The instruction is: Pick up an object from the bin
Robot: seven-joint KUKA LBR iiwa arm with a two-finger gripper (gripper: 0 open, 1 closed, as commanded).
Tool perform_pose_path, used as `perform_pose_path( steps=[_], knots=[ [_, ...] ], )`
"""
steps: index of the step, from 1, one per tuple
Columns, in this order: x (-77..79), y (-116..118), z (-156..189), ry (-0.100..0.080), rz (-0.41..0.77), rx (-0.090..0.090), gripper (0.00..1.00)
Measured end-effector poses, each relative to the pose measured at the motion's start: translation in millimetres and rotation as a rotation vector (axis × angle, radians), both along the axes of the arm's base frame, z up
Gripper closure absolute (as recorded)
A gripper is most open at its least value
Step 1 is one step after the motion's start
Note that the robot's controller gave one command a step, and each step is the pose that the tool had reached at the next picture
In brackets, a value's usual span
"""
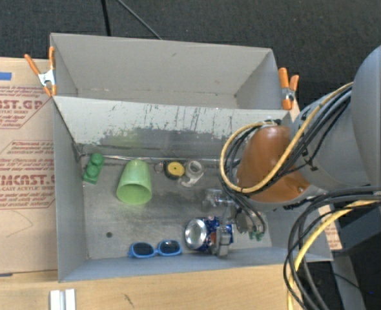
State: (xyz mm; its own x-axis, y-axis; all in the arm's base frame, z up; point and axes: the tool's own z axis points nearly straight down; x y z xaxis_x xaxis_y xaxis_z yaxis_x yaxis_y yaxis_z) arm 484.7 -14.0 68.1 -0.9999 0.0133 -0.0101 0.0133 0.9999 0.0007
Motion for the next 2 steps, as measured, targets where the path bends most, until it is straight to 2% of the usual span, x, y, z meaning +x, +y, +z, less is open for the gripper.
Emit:
perform_pose_path(
  steps=[1,2],
  knots=[
    [-1.4,0,0,0.006,0.001,0.0,1.0],
    [-0.1,1,46,0.005,0.0,0.0,1.0]
  ],
)
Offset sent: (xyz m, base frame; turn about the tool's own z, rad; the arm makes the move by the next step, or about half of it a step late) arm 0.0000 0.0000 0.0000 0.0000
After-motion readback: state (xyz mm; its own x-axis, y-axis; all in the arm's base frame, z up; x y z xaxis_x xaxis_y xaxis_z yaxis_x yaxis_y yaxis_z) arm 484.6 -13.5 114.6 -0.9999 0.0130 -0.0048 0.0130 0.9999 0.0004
